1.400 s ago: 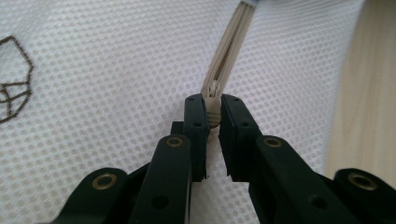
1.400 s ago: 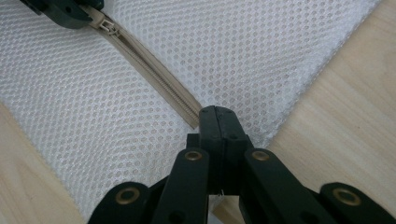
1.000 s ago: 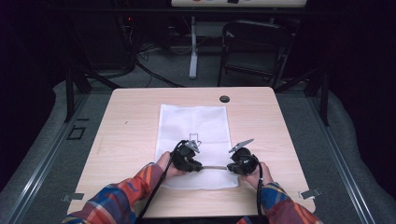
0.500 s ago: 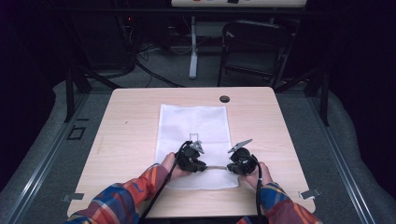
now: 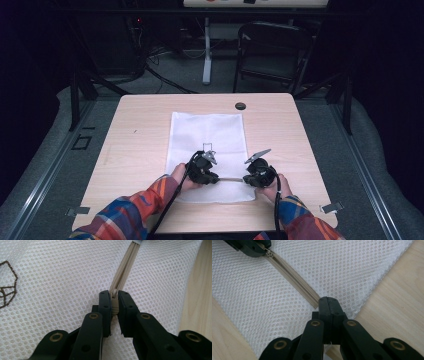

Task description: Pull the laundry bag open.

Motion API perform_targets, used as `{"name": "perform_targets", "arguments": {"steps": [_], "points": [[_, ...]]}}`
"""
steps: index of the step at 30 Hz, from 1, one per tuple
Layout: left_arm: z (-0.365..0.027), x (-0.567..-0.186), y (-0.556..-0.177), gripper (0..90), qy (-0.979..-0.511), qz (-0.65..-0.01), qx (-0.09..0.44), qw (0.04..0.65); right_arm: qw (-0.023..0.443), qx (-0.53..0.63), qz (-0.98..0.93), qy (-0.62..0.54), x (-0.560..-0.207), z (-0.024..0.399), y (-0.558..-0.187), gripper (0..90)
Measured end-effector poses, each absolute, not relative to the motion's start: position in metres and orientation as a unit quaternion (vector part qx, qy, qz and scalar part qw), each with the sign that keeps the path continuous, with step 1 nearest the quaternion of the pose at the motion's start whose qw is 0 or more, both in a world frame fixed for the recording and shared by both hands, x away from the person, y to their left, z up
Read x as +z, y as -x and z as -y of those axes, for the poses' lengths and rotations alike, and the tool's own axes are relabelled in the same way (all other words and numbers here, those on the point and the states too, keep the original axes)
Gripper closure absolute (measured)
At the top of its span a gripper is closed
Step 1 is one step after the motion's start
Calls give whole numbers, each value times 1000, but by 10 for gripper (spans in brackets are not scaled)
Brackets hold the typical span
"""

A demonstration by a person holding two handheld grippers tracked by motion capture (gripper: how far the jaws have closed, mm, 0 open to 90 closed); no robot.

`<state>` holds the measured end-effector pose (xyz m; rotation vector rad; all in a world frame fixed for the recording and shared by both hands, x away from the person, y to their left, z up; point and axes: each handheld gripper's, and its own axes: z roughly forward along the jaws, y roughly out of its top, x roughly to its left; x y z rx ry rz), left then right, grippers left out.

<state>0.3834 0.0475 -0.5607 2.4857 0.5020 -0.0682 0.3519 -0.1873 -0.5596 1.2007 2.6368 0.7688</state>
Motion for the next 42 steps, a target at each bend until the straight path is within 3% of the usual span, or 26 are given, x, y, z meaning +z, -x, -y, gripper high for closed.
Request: {"name": "perform_targets", "arguments": {"steps": [10,26,42], "points": [[-49,-560,-383,821,-941,-185,-17,283,69,256,-876,-402,-560,188,-352,900],[-91,-557,-387,817,-931,-226,-35,285,66,254,-880,-396,-559,188,-353,900],[-96,-556,-382,818,-929,-238,-33,281,65,252,-881,-395,-559,189,-353,900]]}}
